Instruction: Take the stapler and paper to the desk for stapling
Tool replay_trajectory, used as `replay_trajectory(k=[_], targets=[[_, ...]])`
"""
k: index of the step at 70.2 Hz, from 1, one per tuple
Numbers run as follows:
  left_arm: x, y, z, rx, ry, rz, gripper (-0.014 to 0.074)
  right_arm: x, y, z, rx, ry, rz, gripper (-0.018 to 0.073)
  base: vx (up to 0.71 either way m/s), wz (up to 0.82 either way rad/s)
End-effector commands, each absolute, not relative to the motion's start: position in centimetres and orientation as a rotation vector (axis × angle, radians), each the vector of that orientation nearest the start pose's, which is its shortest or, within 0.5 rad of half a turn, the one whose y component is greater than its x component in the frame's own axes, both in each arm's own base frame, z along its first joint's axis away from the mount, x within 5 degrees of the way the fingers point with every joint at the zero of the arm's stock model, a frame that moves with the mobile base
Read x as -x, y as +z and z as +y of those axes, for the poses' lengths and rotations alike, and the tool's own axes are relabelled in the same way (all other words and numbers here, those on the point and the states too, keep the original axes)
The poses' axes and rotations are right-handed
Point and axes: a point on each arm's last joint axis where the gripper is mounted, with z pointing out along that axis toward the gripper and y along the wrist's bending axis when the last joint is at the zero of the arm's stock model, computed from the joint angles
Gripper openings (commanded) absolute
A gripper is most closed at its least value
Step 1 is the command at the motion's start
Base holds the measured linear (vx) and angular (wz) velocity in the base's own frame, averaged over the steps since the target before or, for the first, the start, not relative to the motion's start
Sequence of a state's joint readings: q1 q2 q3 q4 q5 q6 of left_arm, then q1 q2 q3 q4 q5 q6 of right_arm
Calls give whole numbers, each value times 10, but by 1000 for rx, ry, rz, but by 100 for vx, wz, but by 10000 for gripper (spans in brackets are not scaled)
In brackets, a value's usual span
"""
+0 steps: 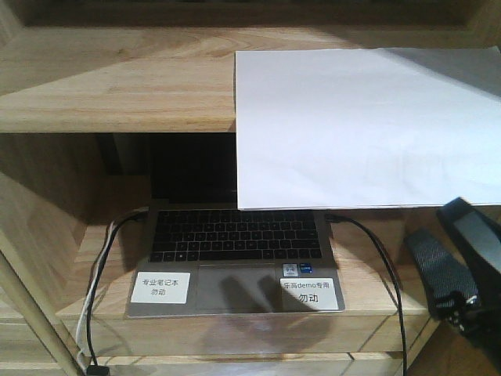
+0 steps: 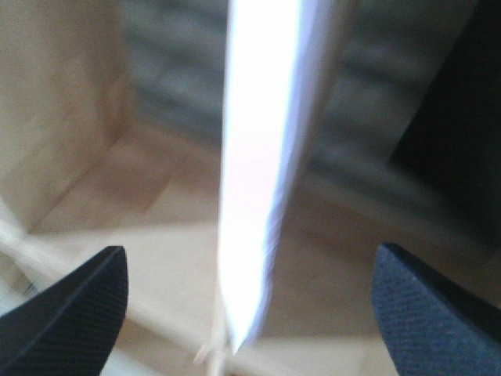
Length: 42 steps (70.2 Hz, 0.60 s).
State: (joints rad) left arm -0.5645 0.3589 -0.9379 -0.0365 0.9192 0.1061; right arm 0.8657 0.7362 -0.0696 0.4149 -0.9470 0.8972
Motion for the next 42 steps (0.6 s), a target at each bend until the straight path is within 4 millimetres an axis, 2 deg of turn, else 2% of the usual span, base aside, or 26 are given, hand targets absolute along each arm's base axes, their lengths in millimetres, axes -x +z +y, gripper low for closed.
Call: replay_trajectory(k=[1, 42], targets=[[-17, 424, -14, -560, -397, 1614, -6, -103, 267, 71, -473, 1502, 1152, 594, 0, 0], [-17, 424, -14, -560, -397, 1614, -6, -118, 262, 75, -538, 1414, 1060, 594, 0, 0]])
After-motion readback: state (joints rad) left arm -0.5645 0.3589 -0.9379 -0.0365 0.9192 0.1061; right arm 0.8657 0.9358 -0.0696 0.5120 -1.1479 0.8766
